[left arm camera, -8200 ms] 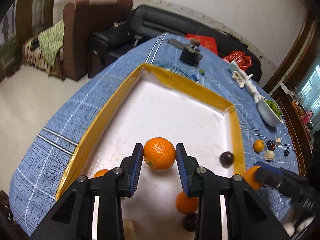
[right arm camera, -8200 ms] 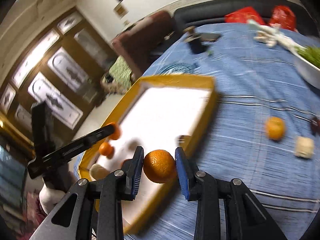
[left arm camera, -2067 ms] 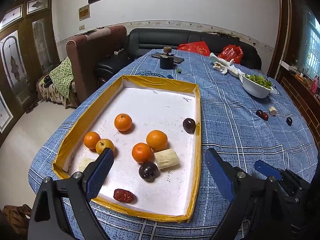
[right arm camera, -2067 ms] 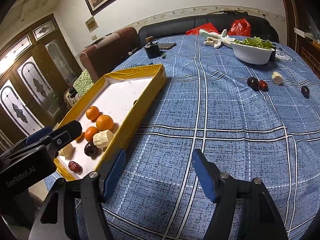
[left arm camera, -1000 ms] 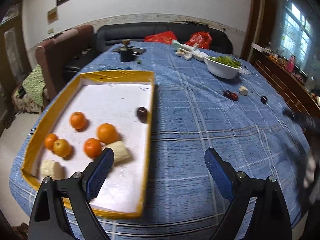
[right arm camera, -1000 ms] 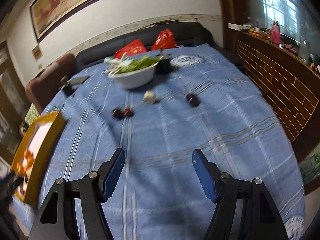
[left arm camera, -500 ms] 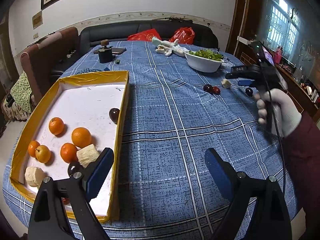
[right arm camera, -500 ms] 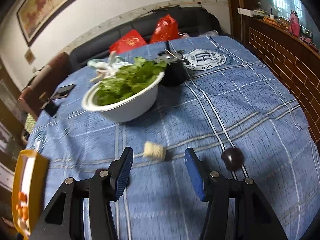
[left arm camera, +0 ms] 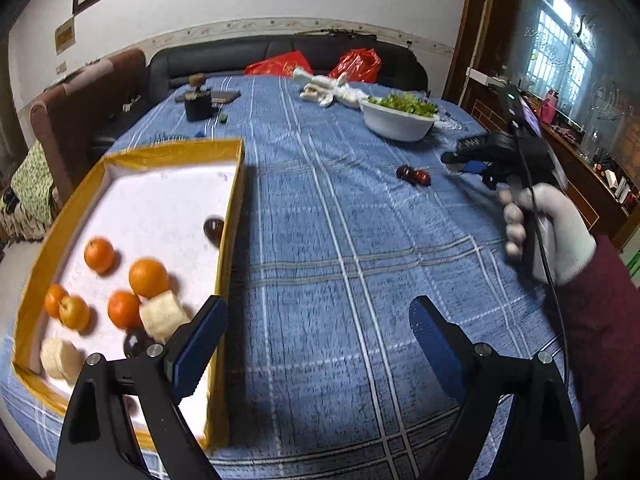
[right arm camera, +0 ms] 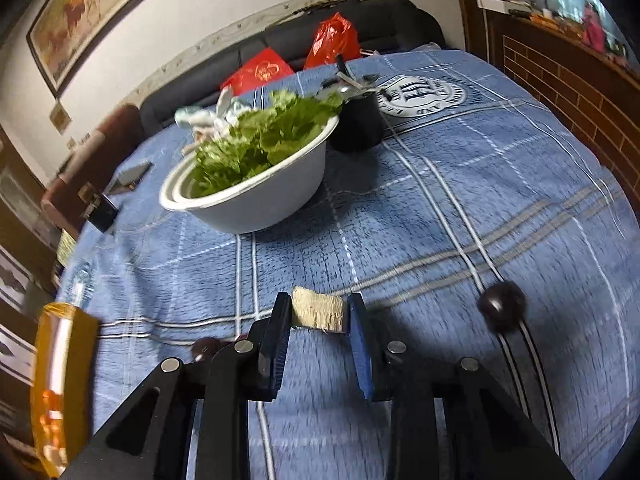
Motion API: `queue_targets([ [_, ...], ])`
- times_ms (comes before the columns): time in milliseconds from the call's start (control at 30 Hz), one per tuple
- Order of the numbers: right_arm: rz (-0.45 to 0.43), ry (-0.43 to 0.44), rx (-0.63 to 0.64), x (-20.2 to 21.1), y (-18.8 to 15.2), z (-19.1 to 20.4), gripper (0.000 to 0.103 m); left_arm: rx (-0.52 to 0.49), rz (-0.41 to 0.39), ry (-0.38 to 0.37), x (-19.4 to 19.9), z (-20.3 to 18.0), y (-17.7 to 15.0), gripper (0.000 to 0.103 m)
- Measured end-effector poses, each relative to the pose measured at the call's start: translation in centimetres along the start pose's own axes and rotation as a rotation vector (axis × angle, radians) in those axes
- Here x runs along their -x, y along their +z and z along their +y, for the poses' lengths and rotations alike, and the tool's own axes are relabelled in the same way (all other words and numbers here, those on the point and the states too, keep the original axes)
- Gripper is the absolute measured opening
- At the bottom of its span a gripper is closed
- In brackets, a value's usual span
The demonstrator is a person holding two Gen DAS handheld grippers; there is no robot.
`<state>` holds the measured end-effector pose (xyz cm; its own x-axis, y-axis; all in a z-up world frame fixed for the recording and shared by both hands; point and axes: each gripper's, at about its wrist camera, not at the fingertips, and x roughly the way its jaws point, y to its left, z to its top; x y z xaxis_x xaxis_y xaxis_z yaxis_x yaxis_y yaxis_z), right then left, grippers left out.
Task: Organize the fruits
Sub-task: 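Grasp a yam piece with the right tool while the left tool grasps a dark plum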
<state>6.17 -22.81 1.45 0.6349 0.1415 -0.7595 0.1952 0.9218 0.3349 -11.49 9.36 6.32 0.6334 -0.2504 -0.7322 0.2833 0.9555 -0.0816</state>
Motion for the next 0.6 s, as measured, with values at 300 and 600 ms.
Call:
queue_targets([
  [300, -0.076, 0.144, 0.008, 5.9, -5.0, 0.4, 0.031, -0.096, 0.003, -0.103, -3.3, -4.0, 6.7, 0.091],
  [600, -0.080, 0.179, -0.057, 5.6, -5.3, -2.2, 0.031, -0.069, 0.128, -0.159, -13.8, -7.4, 12.0, 0.029],
])
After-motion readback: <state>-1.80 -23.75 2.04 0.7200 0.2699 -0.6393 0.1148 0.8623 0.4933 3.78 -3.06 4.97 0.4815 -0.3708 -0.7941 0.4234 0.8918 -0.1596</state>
